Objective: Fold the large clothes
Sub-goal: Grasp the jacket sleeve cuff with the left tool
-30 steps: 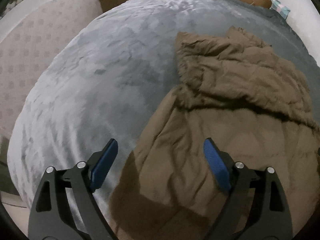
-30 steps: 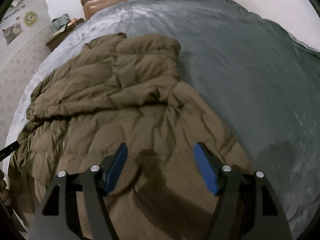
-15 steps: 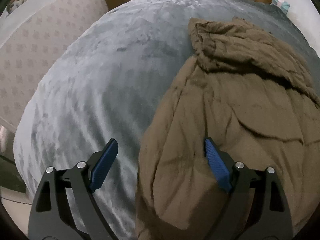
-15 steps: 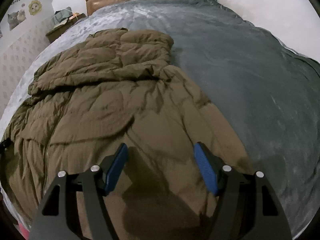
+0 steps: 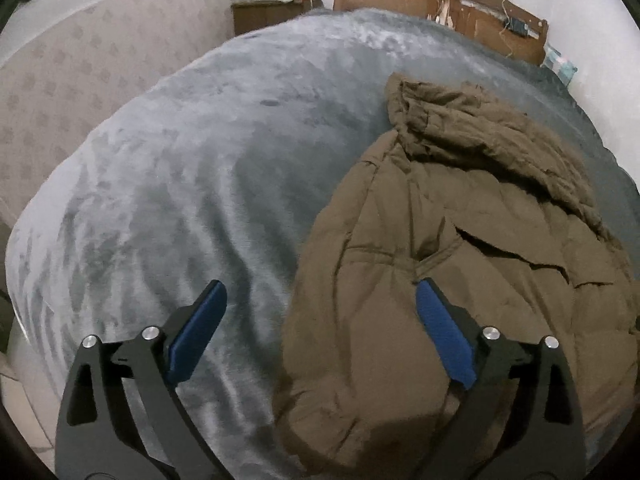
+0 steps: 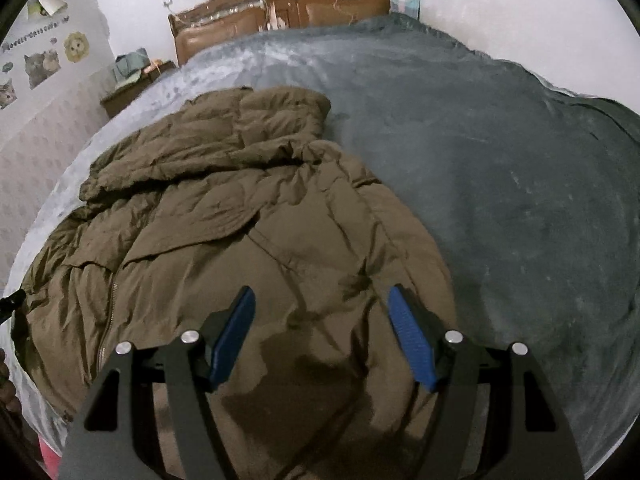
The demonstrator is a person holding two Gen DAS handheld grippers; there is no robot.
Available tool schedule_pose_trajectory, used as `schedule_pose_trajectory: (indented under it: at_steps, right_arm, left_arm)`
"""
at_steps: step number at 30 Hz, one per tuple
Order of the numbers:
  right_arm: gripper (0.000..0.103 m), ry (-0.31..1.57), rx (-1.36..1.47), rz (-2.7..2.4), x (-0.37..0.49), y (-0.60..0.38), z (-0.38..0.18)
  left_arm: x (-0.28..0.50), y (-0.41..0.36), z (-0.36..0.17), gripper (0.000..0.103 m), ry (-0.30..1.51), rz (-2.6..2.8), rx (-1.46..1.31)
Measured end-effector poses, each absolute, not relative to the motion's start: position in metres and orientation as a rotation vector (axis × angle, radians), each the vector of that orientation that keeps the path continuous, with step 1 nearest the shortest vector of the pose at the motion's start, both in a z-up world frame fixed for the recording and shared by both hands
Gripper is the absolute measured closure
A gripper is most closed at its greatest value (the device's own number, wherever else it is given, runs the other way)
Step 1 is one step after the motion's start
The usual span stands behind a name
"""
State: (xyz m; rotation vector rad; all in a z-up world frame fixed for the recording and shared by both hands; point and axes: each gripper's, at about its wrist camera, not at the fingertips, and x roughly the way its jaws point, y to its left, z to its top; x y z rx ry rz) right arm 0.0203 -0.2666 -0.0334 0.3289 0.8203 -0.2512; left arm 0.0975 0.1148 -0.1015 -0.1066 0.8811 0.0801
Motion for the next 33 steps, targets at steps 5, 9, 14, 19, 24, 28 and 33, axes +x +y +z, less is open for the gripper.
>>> schedule_pose_trajectory:
  at_steps: [5,9,14,19,24,28,33]
  right_arm:
    - [0.033,0.801,0.307,-0.263,0.013,-0.260,-0.037]
    - [0.033,0.789,0.321,-0.258,0.010,-0.258,-0.040]
    - [0.033,0.776,0.338,-0.253,0.003,-0.258,-0.042]
    - [0.033,0.759,0.350,-0.248,-0.003,-0.260,-0.043]
    - [0.029,0.739,0.365,-0.242,-0.011,-0.258,-0.040]
    - [0.027,0.729,0.366,-0.242,-0.018,-0.256,-0.039]
    - [0.027,0.729,0.365,-0.246,-0.020,-0.256,-0.040]
  left_arm:
    - [0.097,0.121,-0.111,0.007,0.888,0.092,-0.079]
    - [0.093,0.125,-0.113,0.006,0.891,0.095,-0.064]
    - [0.081,0.126,-0.112,0.006,0.874,0.107,-0.040]
    - [0.078,0.130,-0.113,0.006,0.884,0.085,-0.060]
    - [0.079,0.130,-0.121,0.006,0.911,0.038,-0.050]
    - [0.078,0.123,-0.129,0.019,0.934,-0.024,-0.037]
    - [0.077,0.112,-0.137,0.045,0.967,-0.090,-0.029]
